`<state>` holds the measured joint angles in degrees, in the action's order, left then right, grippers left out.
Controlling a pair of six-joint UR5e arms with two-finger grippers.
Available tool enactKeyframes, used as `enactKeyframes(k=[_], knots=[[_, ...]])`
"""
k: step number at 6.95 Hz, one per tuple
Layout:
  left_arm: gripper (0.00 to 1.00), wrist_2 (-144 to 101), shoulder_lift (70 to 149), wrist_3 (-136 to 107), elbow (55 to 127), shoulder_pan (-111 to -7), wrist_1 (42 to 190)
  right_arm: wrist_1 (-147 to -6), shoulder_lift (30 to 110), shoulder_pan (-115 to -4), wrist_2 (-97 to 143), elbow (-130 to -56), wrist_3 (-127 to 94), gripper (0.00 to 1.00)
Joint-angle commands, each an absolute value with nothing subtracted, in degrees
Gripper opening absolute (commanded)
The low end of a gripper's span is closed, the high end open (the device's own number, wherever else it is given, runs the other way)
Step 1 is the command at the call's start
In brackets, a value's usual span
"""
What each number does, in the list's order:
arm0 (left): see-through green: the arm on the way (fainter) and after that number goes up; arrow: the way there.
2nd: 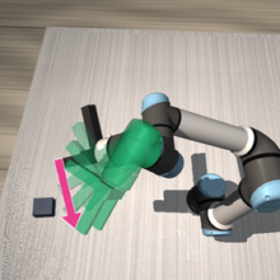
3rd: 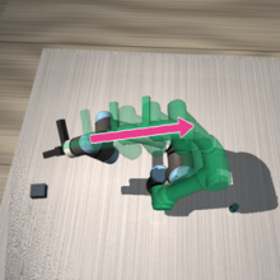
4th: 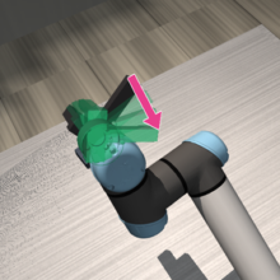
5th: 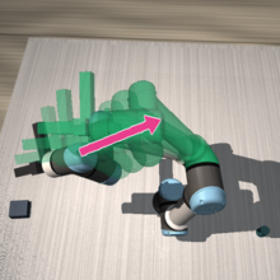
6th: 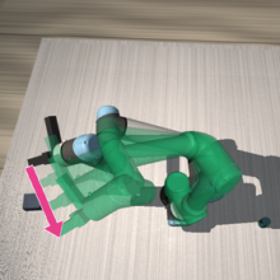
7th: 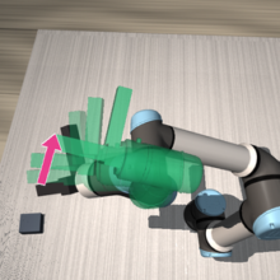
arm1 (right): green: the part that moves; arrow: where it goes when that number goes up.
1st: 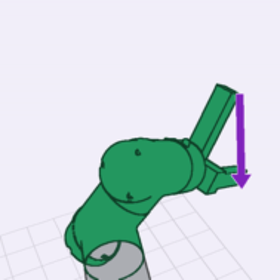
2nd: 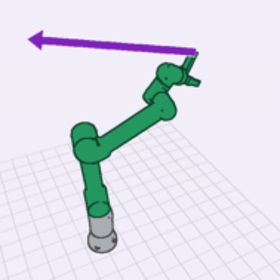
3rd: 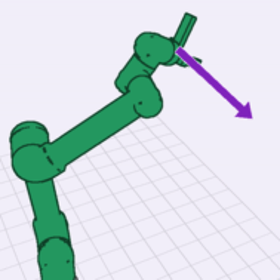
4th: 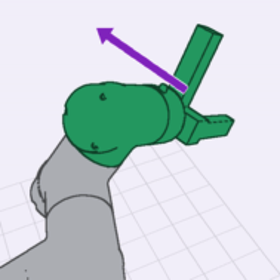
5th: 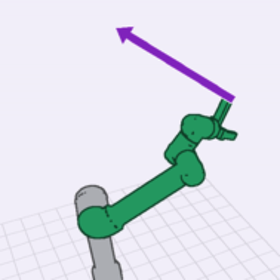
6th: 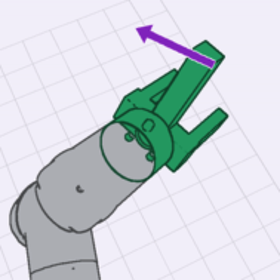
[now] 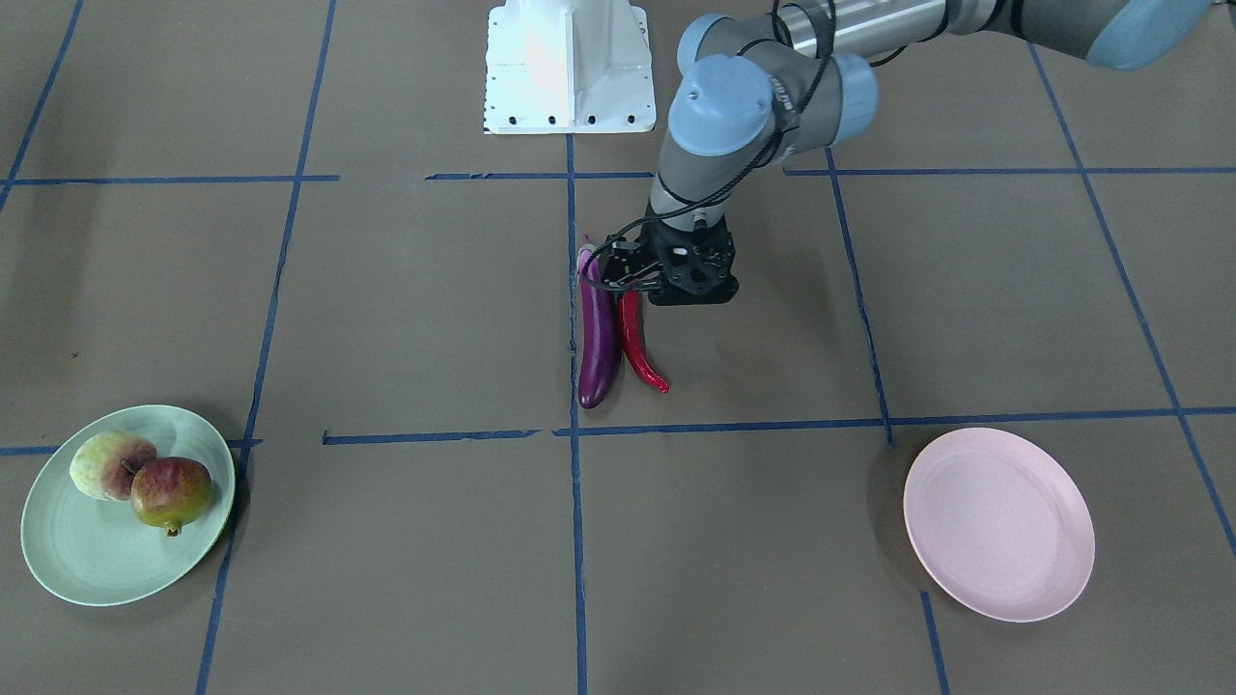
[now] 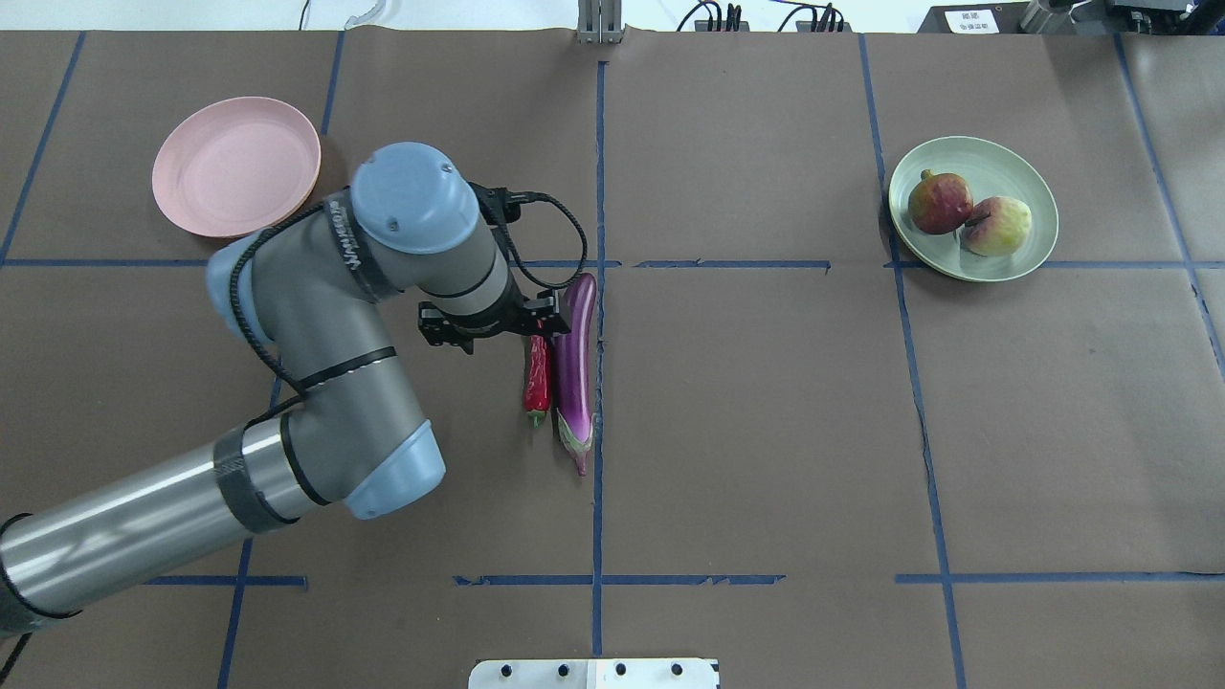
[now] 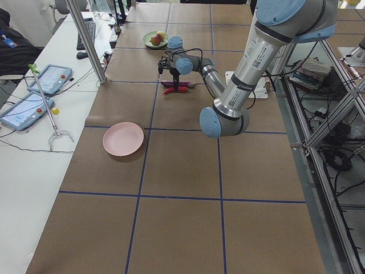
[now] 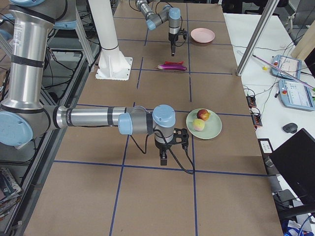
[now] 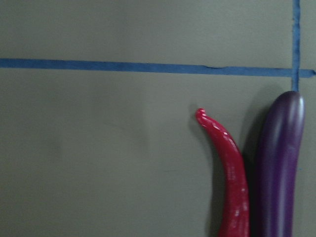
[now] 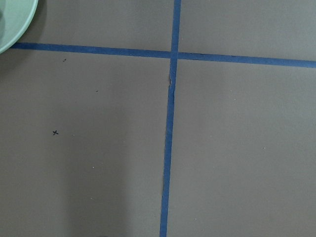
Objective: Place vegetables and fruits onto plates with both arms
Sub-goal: 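Move the left gripper to the purple eggplant and grasp it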
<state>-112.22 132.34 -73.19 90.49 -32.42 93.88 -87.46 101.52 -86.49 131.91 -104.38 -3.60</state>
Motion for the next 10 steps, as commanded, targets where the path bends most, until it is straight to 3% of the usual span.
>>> enactKeyframes(k=[1,5,7,8,9,10], knots=[[1.00,-110.14,135.18,-75.67,86.75,-30.15,94.13,-87.36,101.60,-86.48,131.92,-104.41,-3.60,1.00],[1.00,-108.99,136.50,-78.38,85.70,-25.43,94.13,-87.36,101.69,-86.48,131.84,-104.24,-3.52,1.00],[0.86,-108.63,136.58,-78.49,84.21,-24.70,94.13,-87.28,101.60,-86.48,132.01,-104.15,-3.60,1.00],[0.68,-108.63,136.58,-79.01,84.11,-24.70,94.13,-87.28,101.60,-86.40,132.01,-104.15,-3.60,1.00],[0.22,-108.63,136.76,-80.32,84.20,-24.70,93.96,-87.28,101.60,-86.40,132.01,-104.15,-3.52,1.00],[0.00,-107.50,136.84,-80.33,84.29,-24.78,93.96,-87.28,101.60,-86.40,132.01,-104.15,-3.52,1.00]])
